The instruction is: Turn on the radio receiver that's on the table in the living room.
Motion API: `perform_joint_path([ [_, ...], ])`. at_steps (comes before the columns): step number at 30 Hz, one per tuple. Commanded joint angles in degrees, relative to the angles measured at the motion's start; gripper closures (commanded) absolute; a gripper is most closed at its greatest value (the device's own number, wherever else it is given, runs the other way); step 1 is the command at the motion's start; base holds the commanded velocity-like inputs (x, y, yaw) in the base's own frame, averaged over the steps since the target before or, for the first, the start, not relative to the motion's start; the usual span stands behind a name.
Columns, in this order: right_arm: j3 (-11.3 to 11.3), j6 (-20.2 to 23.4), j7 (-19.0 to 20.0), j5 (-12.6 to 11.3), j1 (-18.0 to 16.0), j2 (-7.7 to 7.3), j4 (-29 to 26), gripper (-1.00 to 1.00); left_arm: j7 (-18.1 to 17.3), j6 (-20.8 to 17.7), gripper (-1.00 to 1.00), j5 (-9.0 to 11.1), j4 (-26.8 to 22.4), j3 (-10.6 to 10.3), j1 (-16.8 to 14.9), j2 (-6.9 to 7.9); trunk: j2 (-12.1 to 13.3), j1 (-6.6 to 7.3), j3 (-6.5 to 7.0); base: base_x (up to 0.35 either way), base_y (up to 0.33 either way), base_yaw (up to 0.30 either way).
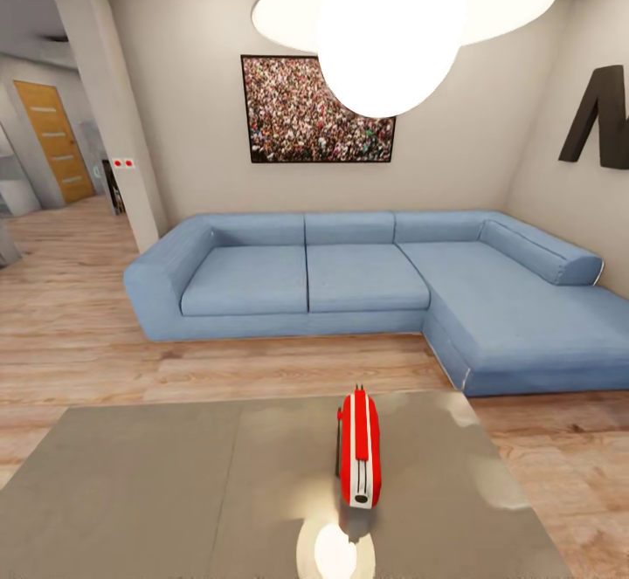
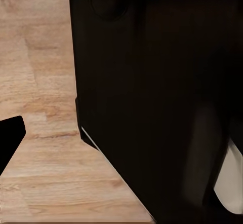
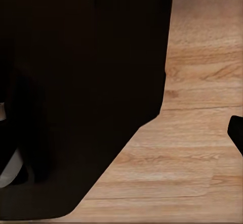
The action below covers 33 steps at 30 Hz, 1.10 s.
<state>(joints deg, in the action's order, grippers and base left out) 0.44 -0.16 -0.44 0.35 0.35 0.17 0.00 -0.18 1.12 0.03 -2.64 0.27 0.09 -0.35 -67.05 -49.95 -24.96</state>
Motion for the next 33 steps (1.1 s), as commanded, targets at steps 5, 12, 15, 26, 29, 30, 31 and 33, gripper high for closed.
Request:
perform_joint_path([
  [5,0.0,-0.01,0.03,0.0,0.0,-0.02,0.0,-1.0,0.0,-0.05,-1.0,0.0,0.0,-0.01,0.0,0.0,2.02,1.11,0.45,0.0,0.0,0.0],
  [12,0.0,-0.02,0.03,0.0,0.0,-0.02,0.0,-1.0,0.0,-0.06,-1.0,-0.03,0.0,-0.01,0.0,0.0,4.83,2.64,1.06,0.0,0.0,-0.001],
  [15,0.0,-0.02,0.01,0.0,0.0,-0.04,0.0,-1.0,0.0,-0.06,-1.0,-0.03,0.0,-0.01,0.0,0.0,6.03,3.3,1.33,0.0,0.0,-0.034],
  [26,0.0,-0.02,0.0,0.0,0.0,-0.08,0.0,-1.0,0.0,-0.06,-1.0,-0.03,0.0,-0.01,0.0,0.0,10.44,5.72,2.3,0.0,0.0,-0.101],
  [29,0.0,-0.02,0.02,0.0,0.0,-0.09,0.0,-1.0,0.0,-0.06,-1.0,-0.03,0.0,-0.01,0.0,0.0,11.64,6.38,2.56,0.0,0.0,-0.123],
  [30,0.0,-0.02,0.01,0.0,0.0,-0.09,0.0,-1.0,0.0,-0.06,-1.0,-0.03,0.0,-0.01,0.0,0.0,12.05,6.6,2.65,0.0,0.0,-0.123],
  [31,0.0,-0.02,0.01,0.0,0.0,-0.09,0.0,-1.0,0.0,-0.06,-1.0,-0.03,0.0,-0.01,0.0,0.0,12.45,6.82,2.74,0.0,0.0,-0.123],
  [33,0.0,-0.02,0.0,0.0,0.0,-0.09,0.0,-1.0,0.0,-0.06,-1.0,-0.03,0.0,-0.01,0.0,0.0,13.25,7.26,2.92,0.0,0.0,-0.124],
])
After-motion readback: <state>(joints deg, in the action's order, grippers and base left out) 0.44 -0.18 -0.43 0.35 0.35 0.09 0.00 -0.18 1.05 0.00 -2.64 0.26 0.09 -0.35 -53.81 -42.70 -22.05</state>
